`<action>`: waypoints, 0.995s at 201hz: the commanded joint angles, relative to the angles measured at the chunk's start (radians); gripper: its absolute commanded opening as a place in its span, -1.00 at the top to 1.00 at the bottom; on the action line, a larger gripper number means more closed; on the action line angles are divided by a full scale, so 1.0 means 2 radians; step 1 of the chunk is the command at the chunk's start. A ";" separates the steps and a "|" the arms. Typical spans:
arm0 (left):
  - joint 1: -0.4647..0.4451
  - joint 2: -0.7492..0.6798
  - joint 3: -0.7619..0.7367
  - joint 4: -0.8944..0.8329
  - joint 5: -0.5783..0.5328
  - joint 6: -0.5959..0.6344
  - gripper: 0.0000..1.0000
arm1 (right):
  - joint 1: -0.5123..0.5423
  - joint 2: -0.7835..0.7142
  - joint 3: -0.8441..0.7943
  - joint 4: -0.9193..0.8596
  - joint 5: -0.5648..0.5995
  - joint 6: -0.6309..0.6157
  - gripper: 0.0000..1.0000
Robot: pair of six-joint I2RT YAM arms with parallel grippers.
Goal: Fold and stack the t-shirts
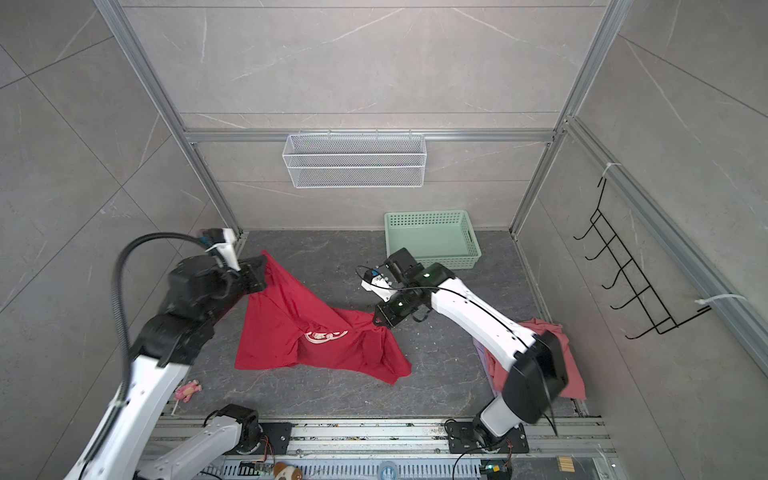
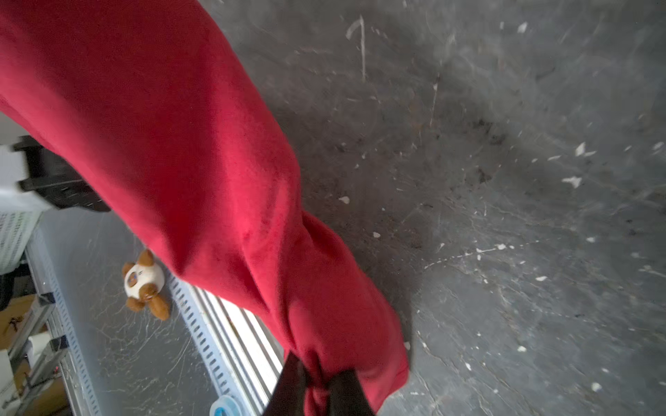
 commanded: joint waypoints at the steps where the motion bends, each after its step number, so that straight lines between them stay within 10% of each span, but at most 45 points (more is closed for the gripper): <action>1: 0.008 0.090 -0.010 0.045 -0.014 -0.014 1.00 | -0.009 0.090 0.057 0.035 0.074 -0.005 0.28; 26: 0.027 0.212 0.033 0.047 -0.022 -0.001 0.98 | -0.014 0.176 0.140 0.025 0.164 0.025 0.17; 89: 0.057 0.319 0.102 0.003 -0.085 0.011 -0.39 | 0.010 0.076 0.037 0.074 0.212 0.090 0.08; 200: 0.066 0.139 -0.170 0.011 -0.015 -0.128 -0.26 | 0.135 -0.058 -0.198 0.253 0.204 0.346 -0.07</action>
